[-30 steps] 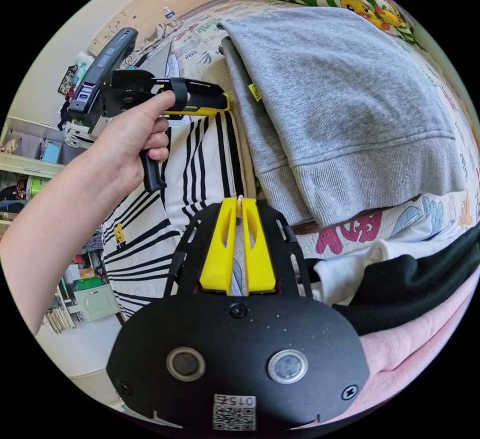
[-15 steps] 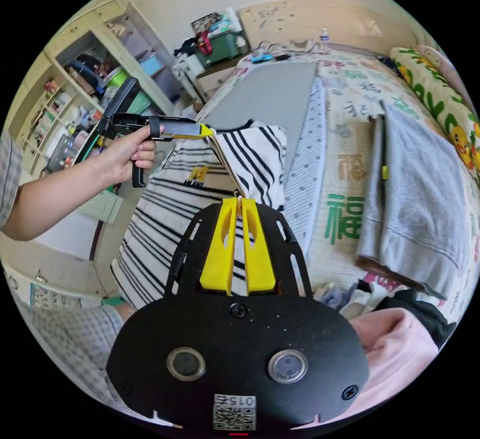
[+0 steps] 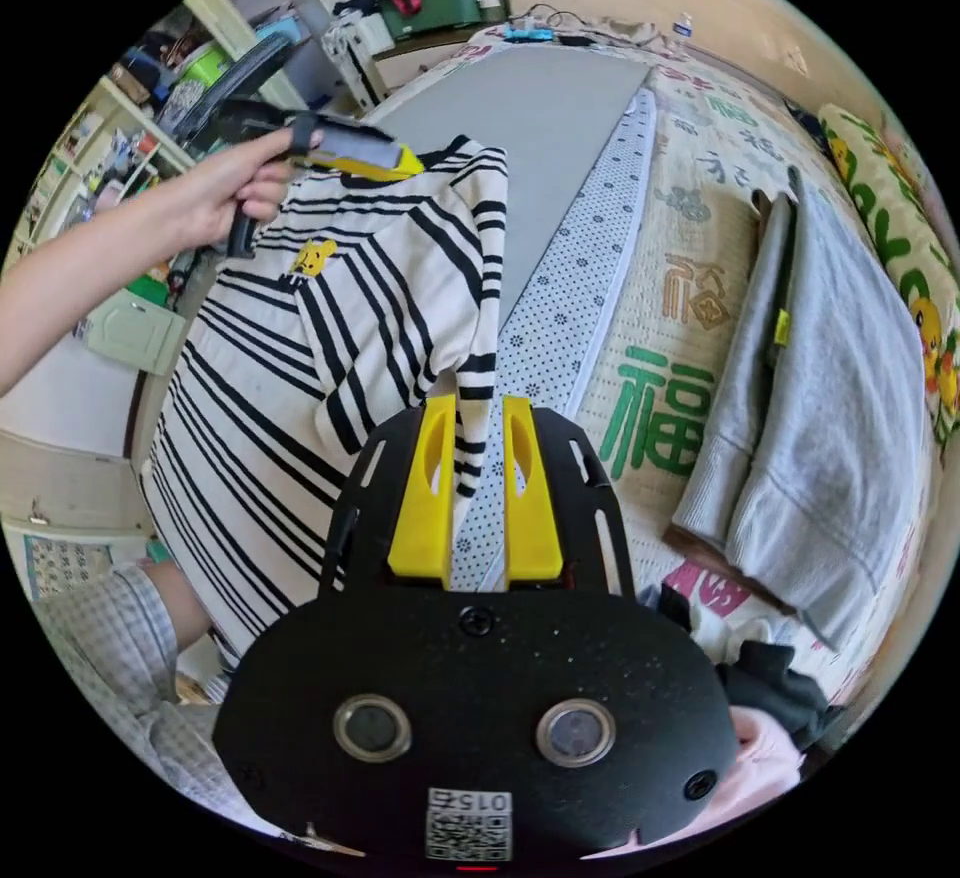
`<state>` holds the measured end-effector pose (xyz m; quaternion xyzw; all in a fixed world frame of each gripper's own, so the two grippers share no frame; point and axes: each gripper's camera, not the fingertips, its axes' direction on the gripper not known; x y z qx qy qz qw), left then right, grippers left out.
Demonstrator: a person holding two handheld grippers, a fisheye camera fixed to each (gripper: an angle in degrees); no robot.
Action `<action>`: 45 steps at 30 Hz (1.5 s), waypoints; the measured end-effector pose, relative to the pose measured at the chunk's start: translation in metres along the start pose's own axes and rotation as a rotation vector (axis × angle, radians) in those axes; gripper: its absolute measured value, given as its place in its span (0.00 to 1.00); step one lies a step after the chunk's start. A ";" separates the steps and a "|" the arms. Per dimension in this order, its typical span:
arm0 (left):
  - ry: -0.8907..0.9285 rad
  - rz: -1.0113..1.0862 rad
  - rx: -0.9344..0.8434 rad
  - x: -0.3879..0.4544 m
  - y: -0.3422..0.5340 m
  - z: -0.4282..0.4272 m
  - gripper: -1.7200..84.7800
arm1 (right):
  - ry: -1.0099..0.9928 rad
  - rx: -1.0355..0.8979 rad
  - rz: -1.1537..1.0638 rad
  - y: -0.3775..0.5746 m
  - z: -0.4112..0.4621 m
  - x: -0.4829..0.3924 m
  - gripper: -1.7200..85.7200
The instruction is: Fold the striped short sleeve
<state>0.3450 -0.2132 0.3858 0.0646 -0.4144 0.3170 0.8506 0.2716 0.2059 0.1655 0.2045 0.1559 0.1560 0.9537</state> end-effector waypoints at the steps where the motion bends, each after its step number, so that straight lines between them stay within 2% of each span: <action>1: 0.001 0.009 -0.015 0.005 -0.008 0.009 0.11 | 0.018 0.012 0.003 -0.005 0.004 0.000 0.09; 3: -0.029 0.022 -0.037 0.013 -0.017 0.019 0.10 | 0.026 -0.011 0.072 -0.008 0.012 0.011 0.03; 5: -0.071 0.067 -0.043 0.023 -0.023 0.024 0.09 | -0.067 -0.009 0.171 -0.003 0.020 0.037 0.01; 8: -0.096 0.096 -0.043 0.029 -0.025 0.023 0.08 | -0.152 -0.006 0.249 -0.004 0.029 0.054 0.01; 15: -0.061 0.038 -0.008 0.020 -0.002 -0.013 0.12 | -0.124 0.000 0.289 -0.006 0.020 0.055 0.06; 20: -0.118 -0.045 -0.075 0.004 0.057 -0.038 0.12 | -0.239 0.049 0.184 -0.022 -0.007 0.010 0.08; 23: -0.077 -0.141 -0.100 -0.013 0.087 -0.044 0.12 | -0.295 0.020 0.086 -0.037 0.001 -0.034 0.11; 28: -0.041 -0.145 -0.114 -0.028 0.108 -0.046 0.09 | -0.190 -0.124 -0.057 -0.050 0.035 -0.091 0.11; 32: -0.046 -0.123 -0.091 -0.037 0.114 -0.066 0.03 | -0.185 -0.110 -0.058 -0.061 0.029 -0.108 0.07; 37: -0.100 -0.099 -0.091 -0.042 0.119 -0.084 0.03 | -0.179 -0.129 -0.076 -0.071 0.026 -0.129 0.06; 40: -0.160 -0.110 -0.111 -0.049 0.124 -0.096 0.06 | -0.177 -0.061 -0.022 -0.079 0.002 -0.121 0.07; 43: -0.235 -0.008 -0.057 -0.035 0.133 -0.123 0.07 | -0.062 0.028 0.106 -0.088 -0.020 -0.092 0.08; 45: -0.113 0.066 -0.046 -0.021 0.140 -0.128 0.08 | -0.008 0.038 0.126 -0.099 -0.020 -0.084 0.08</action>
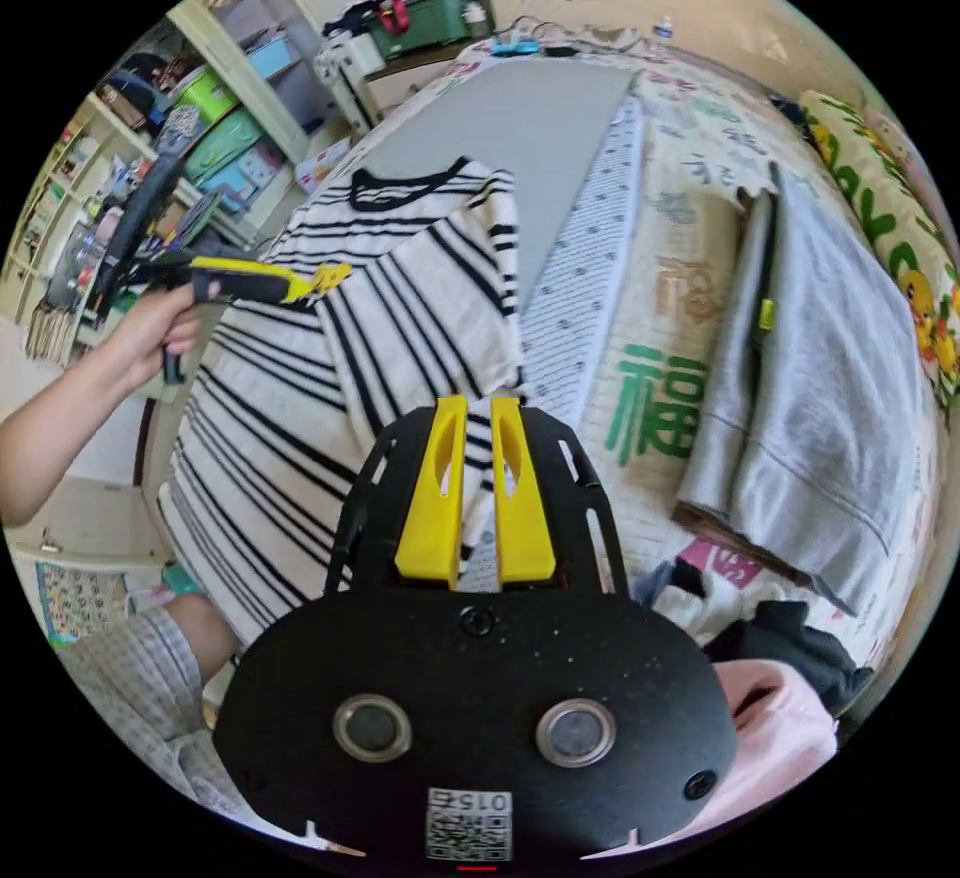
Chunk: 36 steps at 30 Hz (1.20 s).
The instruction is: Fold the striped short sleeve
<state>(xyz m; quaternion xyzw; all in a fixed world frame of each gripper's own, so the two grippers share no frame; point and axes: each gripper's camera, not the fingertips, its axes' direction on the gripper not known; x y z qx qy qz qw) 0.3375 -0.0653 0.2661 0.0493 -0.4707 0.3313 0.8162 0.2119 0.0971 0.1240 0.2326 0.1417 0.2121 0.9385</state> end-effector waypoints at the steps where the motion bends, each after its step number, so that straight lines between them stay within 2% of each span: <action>1: 0.134 0.044 -0.005 0.010 0.004 0.003 0.08 | -0.007 -0.008 -0.005 -0.010 0.003 0.000 0.08; 2: 0.219 0.072 -0.038 0.021 0.007 0.011 0.08 | -0.032 -0.013 -0.018 -0.020 0.006 -0.005 0.07; 4: 0.234 0.106 -0.091 0.033 0.013 0.024 0.08 | -0.042 -0.038 -0.048 -0.034 0.014 -0.017 0.07; 8: 0.251 0.100 -0.121 0.028 0.027 0.025 0.08 | 0.074 -0.133 -0.143 -0.049 0.040 -0.050 0.04; 12: 0.191 0.142 -0.097 0.012 0.038 0.007 0.06 | 0.046 -0.151 -0.122 -0.063 0.046 -0.063 0.03; 15: 0.250 0.107 -0.089 -0.012 0.039 -0.009 0.05 | 0.045 -0.174 -0.081 -0.080 0.048 -0.079 0.04; 18: 0.386 0.001 -0.050 -0.053 0.042 -0.039 0.07 | 0.110 -0.171 -0.002 -0.095 0.037 -0.099 0.06; 21: 0.483 -0.181 0.097 -0.123 0.063 -0.092 0.09 | 0.186 -0.145 0.019 -0.108 0.019 -0.141 0.07; 26: 0.432 -0.736 0.356 -0.304 0.148 -0.183 0.11 | 0.069 -0.148 -0.039 -0.163 0.023 -0.265 0.07; 27: 0.417 -0.794 0.379 -0.323 0.160 -0.191 0.11 | 0.052 -0.145 -0.055 -0.174 0.027 -0.282 0.07; 29: 0.403 -1.008 0.456 -0.388 0.201 -0.211 0.13 | -0.012 -0.128 -0.149 -0.230 0.050 -0.354 0.08; 32: 0.522 -1.191 0.568 -0.450 0.235 -0.216 0.15 | -0.082 -0.090 -0.275 -0.321 0.090 -0.449 0.09; 36: 0.641 -1.293 0.654 -0.496 0.249 -0.213 0.17 | -0.189 -0.137 -0.456 -0.442 0.160 -0.569 0.11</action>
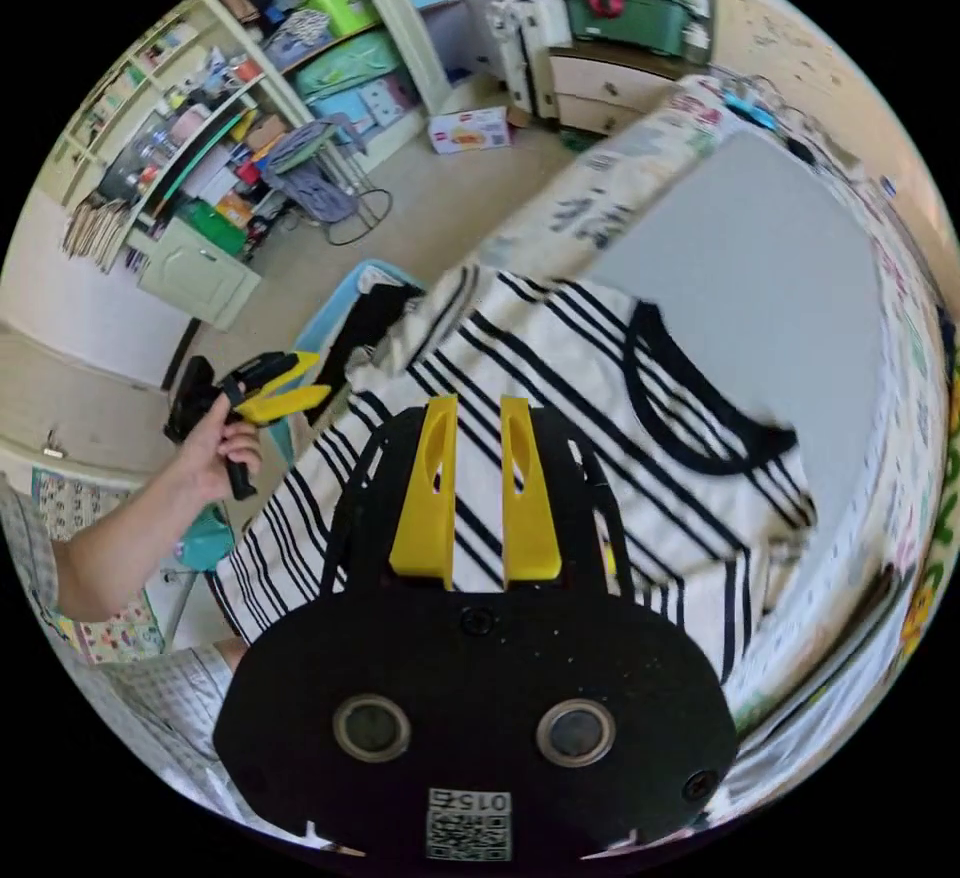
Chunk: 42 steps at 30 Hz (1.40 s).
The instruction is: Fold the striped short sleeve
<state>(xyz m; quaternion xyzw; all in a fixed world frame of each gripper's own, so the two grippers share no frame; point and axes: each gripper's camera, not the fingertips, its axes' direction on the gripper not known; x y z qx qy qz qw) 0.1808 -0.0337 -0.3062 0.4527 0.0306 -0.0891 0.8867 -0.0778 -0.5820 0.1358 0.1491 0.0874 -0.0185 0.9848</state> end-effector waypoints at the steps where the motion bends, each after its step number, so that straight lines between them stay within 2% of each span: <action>1: 0.016 -0.052 0.021 -0.007 -0.010 -0.002 0.18 | -0.015 -0.033 -0.040 -0.053 0.027 -0.011 0.11; 5: 0.110 -0.224 0.069 -0.027 -0.032 -0.004 0.17 | -0.015 -0.226 -0.139 -0.210 0.132 -0.043 0.13; 8: 0.098 -0.229 0.037 -0.028 -0.043 -0.006 0.17 | 0.015 -0.371 -0.155 -0.285 0.202 -0.057 0.14; 12: 0.102 -0.254 0.050 -0.035 -0.046 -0.019 0.13 | 0.064 -0.568 -0.198 -0.334 0.280 -0.064 0.15; 14: 0.131 -0.265 0.062 -0.042 -0.043 -0.028 0.11 | 0.052 -0.730 -0.238 -0.348 0.326 -0.066 0.15; 17: 0.178 -0.227 0.069 -0.047 -0.039 -0.040 0.06 | -0.011 -0.817 -0.243 -0.366 0.354 -0.063 0.14; 21: 0.133 -0.172 0.068 -0.047 -0.031 -0.058 0.03 | -0.162 -0.822 -0.233 -0.382 0.356 -0.052 0.07; 25: 0.111 -0.053 0.076 -0.041 -0.017 -0.083 0.02 | -0.321 -0.616 -0.227 -0.392 0.292 -0.026 0.02; 31: 0.174 0.296 0.047 -0.004 0.031 -0.118 0.02 | -0.383 -0.282 -0.321 -0.315 0.124 0.024 0.01; 33: 0.198 0.448 -0.006 0.012 0.055 -0.122 0.02 | -0.368 -0.204 -0.303 -0.269 0.076 0.049 0.01; 35: 0.179 0.604 -0.132 0.025 0.090 -0.116 0.02 | -0.331 -0.164 -0.245 -0.198 0.034 0.086 0.01; 38: 0.099 0.729 -0.273 0.024 0.138 -0.096 0.03 | -0.269 -0.182 -0.122 -0.102 0.020 0.132 0.01; 42: -0.016 0.766 -0.417 0.004 0.184 -0.069 0.06 | -0.153 -0.239 0.045 -0.005 0.039 0.179 0.05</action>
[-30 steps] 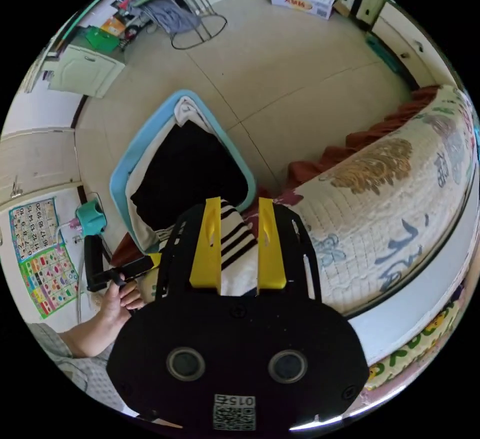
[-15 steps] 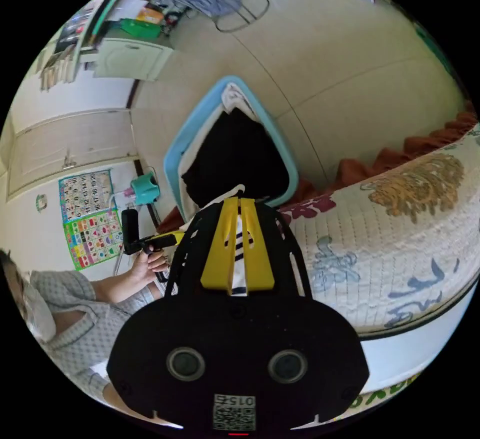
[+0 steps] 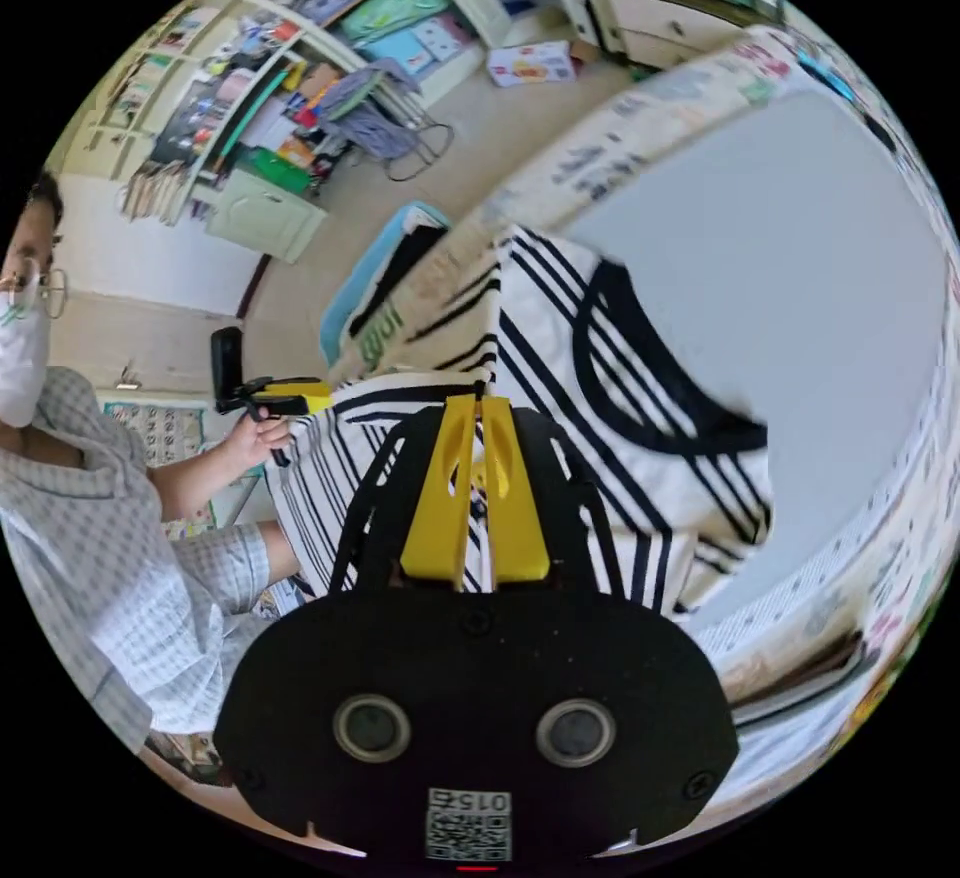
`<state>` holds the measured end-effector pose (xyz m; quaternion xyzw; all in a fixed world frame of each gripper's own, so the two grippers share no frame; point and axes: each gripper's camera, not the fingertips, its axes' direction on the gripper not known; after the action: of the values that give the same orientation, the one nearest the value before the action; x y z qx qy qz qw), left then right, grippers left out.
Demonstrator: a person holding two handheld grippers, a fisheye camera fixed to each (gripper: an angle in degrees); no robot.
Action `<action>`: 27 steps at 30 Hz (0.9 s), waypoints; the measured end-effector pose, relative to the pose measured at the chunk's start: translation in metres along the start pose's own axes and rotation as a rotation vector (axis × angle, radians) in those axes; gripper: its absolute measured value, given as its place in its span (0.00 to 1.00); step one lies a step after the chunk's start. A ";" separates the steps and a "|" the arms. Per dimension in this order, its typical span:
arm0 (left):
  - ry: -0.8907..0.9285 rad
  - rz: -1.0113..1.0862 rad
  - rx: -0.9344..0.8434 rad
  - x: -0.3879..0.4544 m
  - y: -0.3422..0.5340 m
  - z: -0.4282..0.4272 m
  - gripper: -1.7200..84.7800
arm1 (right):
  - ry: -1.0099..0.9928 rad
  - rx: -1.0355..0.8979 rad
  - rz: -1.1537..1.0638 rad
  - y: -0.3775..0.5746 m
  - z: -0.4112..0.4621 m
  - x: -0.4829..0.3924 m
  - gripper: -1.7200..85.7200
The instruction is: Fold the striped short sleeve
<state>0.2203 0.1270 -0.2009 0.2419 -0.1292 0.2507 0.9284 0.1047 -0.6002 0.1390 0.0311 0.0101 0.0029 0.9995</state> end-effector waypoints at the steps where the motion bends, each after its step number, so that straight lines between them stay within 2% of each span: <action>1: 0.002 0.003 -0.057 0.003 0.009 0.010 0.07 | 0.025 -0.004 0.052 0.021 0.006 0.013 0.07; 6: -0.117 0.093 -0.077 0.030 0.030 0.013 0.10 | 0.058 0.119 0.107 0.059 -0.008 0.031 0.10; 10: -0.190 0.086 -0.055 0.033 0.025 0.022 0.10 | 0.042 0.144 -0.054 0.050 -0.004 -0.010 0.11; 14: -0.242 0.103 -0.057 0.032 0.022 0.039 0.10 | 0.035 0.077 -0.198 0.054 0.040 -0.065 0.11; 17: -0.288 0.115 -0.134 0.031 0.025 0.061 0.10 | 0.058 0.005 -0.112 0.072 0.084 -0.066 0.09; 21: -0.323 0.129 -0.146 0.038 0.037 0.069 0.10 | 0.074 -0.086 -0.081 0.117 0.112 -0.065 0.03; 24: -0.349 0.149 -0.150 0.051 0.049 0.068 0.10 | 0.092 -0.038 -0.046 0.154 0.092 -0.049 0.03; 27: -0.289 0.177 -0.149 0.074 0.060 0.072 0.11 | 0.144 0.081 0.064 0.178 0.053 -0.007 0.08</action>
<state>0.2421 0.1653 -0.0895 0.1937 -0.3001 0.2839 0.8899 0.0980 -0.4262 0.2032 0.0717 0.0812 0.0366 0.9934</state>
